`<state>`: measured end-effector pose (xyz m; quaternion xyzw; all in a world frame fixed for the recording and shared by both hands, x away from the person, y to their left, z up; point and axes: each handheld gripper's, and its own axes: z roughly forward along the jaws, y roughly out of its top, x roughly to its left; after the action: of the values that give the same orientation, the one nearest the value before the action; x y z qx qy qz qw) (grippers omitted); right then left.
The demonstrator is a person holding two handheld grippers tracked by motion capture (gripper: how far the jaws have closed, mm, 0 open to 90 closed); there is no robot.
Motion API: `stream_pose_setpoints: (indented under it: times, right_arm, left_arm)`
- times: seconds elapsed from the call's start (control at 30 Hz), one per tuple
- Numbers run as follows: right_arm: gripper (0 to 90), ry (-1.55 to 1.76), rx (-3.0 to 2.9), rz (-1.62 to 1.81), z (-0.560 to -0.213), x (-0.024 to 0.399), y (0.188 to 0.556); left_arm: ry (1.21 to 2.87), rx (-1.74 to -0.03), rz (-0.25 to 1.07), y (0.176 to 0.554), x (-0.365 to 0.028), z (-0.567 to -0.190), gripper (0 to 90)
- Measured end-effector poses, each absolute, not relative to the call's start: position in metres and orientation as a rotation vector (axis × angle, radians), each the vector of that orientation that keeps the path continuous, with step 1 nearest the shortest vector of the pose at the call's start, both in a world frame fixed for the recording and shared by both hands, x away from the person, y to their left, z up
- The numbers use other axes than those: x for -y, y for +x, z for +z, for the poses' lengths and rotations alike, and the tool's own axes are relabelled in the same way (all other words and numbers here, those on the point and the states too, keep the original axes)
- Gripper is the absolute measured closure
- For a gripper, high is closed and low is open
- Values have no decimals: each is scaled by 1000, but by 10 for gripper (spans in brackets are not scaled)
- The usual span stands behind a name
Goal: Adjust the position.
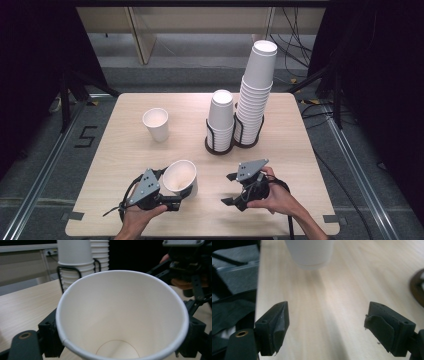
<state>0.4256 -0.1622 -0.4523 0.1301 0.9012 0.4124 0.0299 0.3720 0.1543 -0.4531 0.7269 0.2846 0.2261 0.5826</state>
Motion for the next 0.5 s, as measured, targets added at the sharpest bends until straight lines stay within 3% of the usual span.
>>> stream_pose_setpoints:
  times: [0.5]
  right_arm:
    - [177, 898, -2504, 1242, -458, 199, 449]
  left_arm:
    - [1673, -898, 685, 390, -191, -456, 153]
